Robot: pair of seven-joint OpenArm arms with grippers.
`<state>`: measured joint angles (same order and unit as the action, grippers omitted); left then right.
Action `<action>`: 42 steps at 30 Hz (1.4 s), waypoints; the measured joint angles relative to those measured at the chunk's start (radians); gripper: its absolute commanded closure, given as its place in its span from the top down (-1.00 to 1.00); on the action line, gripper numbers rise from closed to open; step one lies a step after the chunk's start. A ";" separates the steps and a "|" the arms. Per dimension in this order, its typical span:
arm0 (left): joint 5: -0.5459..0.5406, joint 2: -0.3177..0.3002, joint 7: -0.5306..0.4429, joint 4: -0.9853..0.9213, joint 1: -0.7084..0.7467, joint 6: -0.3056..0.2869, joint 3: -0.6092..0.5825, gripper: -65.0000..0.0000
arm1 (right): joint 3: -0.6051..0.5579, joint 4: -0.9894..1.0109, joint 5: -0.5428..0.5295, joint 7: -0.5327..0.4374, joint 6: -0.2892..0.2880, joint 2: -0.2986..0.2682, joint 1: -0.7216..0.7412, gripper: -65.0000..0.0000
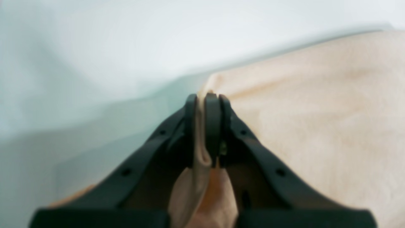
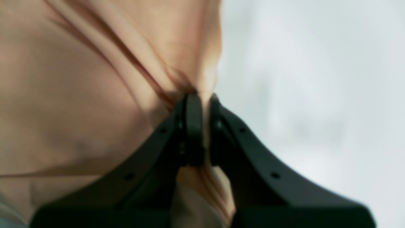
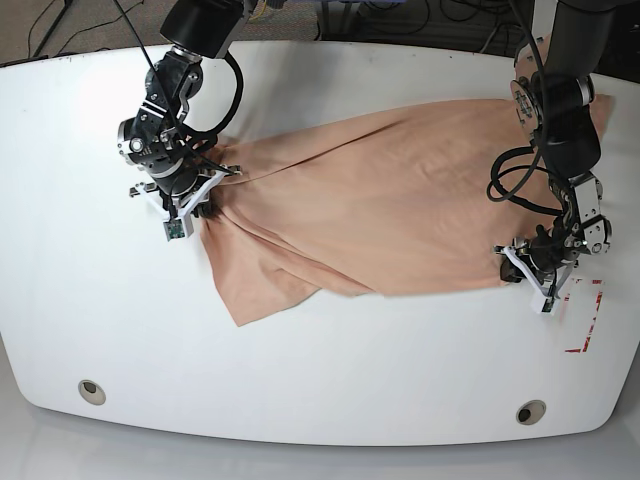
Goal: Layout the t-shirt on the table in an organized manner, then fold the t-shirt properly
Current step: 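Lift the shirt with both grippers and pull it toward the robot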
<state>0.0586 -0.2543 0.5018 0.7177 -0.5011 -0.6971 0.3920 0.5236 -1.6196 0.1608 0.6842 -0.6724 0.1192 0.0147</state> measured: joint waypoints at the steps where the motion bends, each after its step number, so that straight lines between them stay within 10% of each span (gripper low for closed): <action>1: 0.002 0.002 0.019 0.015 0.003 0.000 0.001 -1.00 | -0.005 -0.011 0.001 0.000 0.002 0.000 0.001 -1.00; 42: -0.015 0.041 0.566 0.979 -0.060 -0.015 0.051 -1.00 | -0.080 -0.185 -0.008 0.015 -0.013 -0.093 0.222 -1.00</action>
<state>0.0433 -0.2131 1.0679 1.6966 -0.5610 -0.7120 0.4435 0.4431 -1.8046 0.1528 0.6991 -0.6853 0.0265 0.2371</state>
